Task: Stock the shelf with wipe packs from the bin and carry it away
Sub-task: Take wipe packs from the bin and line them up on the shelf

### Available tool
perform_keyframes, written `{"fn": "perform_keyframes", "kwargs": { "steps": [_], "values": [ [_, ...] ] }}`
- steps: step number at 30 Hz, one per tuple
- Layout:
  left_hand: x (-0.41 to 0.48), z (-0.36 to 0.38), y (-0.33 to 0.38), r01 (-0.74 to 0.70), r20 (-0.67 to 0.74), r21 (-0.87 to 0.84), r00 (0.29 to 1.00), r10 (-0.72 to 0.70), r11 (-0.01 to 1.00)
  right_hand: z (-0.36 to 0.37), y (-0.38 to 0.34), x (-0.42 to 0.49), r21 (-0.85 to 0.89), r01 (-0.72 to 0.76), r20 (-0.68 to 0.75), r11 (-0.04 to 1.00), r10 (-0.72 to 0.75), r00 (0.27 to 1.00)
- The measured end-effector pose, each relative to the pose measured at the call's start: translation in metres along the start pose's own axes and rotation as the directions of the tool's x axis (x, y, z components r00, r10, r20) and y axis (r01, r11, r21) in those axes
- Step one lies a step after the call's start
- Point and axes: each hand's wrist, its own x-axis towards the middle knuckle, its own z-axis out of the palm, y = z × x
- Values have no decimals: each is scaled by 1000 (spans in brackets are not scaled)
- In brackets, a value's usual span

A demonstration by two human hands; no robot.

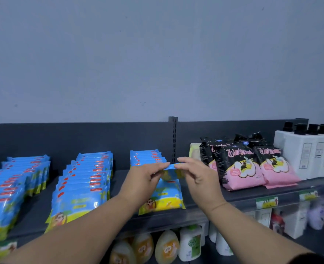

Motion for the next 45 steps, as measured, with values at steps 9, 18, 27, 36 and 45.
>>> {"fn": "perform_keyframes", "kwargs": {
  "steps": [9,18,27,36,45],
  "values": [
    [3,0,-15,-259,-187,296,928,322,919,-2,-8,10,511,-774,351,375,730,586],
    [0,2,-20,-401,209,290,913,351,869,-2,2,24,456,-832,528,315,657,538],
    [10,-19,-13,177,288,240,926,-244,955,-6,17,37,188,-683,629,706,447,636],
    [-12,0,-30,293,257,280,895,-365,914,13,30,20,-62,-432,591,900,382,711],
    [-10,2,-26,354,306,339,835,-458,872,12,36,17,-209,-300,754,931,349,556]
  ]
}}
